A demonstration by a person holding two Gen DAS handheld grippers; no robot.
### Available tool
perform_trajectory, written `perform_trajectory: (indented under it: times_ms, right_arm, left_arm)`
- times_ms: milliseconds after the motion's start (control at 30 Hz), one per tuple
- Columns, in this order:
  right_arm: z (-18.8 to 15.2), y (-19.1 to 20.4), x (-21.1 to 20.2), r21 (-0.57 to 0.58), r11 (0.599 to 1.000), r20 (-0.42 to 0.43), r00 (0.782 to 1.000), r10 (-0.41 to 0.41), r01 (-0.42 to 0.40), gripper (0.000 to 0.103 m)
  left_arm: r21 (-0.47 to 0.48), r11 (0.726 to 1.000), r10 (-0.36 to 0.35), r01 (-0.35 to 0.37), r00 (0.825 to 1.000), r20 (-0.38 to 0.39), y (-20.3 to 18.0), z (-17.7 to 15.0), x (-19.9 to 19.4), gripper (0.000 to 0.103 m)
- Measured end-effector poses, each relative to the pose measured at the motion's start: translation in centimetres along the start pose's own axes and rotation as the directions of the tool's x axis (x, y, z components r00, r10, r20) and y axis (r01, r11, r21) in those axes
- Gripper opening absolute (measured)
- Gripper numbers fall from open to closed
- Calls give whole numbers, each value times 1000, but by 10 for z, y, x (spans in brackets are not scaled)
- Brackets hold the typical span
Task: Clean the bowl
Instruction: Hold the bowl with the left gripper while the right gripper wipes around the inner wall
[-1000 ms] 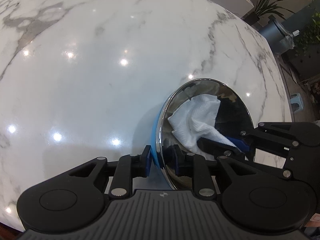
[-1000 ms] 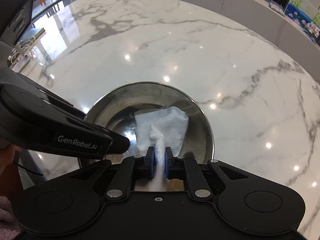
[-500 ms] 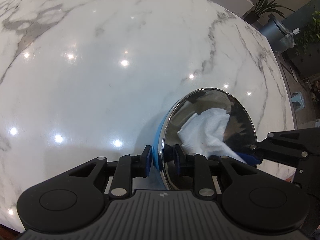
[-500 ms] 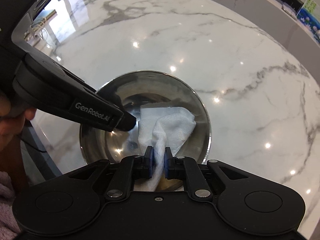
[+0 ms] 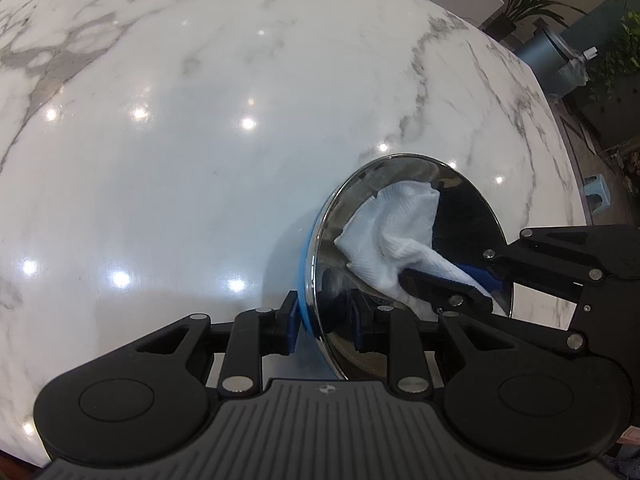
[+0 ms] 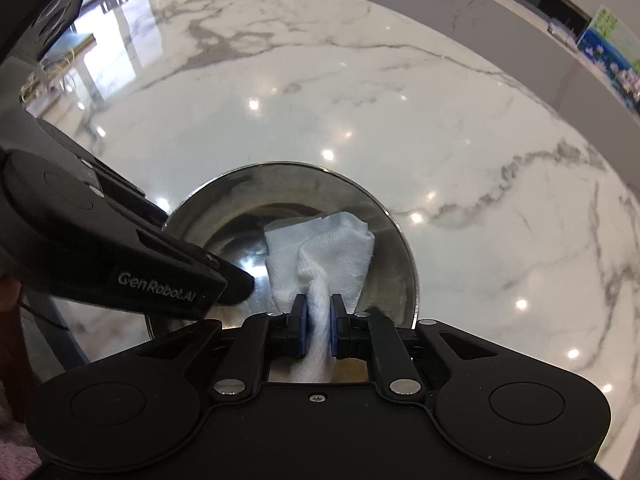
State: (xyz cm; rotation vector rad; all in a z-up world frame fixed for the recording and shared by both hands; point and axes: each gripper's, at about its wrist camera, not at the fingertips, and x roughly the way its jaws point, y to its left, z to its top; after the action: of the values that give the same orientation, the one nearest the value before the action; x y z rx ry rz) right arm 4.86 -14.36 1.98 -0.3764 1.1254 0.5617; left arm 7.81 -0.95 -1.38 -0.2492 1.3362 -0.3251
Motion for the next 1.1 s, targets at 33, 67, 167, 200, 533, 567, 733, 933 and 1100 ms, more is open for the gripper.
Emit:
perform_trajectory:
  times_ms: [33,67,167,200,533,567,733,933,1100]
  right_arm:
    - [-1,-2,0,7,1000,3,1000,13,-13,10]
    - [-2,-3,-1,14,1000,6,1000,26,-26,10]
    - [-3,-4,-2,0,998,-5,998,61,-61,10]
    - [-4,-4,-3,-13,997,-15,997,72,-72,10]
    - [-9,3,-18,-93,994,-68,997,44,-51,8]
    - [-9,3,-21,-93,995,-57,998,37,-42,8]
    - [-3,-4,-34,-32,996,25,997,79,-78,8]
    - [5,-9,-15,12,997,46,996,75,-76,8]
    - [2,-10,-1,53,995,43,996,79,-81,9]
  left_arm:
    - [0,1000,1,-1,1000,-1,0,0,0,23]
    - [-2,1000,2,-2,1000,0,0,0,0,23]
    - [2,1000,13,-13,1000,6,-2,-1,0,23]
    - [4,1000,17,-17,1000,7,-3,-1,0,23]
    - [-1,999,41,-41,999,26,-1,-2,-5,23]
    - [1,999,42,-42,999,26,-1,-2,-5,23]
    - [6,999,36,-36,999,17,-3,-2,-4,23]
    - [12,1000,23,-23,1000,11,-3,-2,-2,23]
    - [6,1000,25,-25,999,23,-3,-4,-3,23]
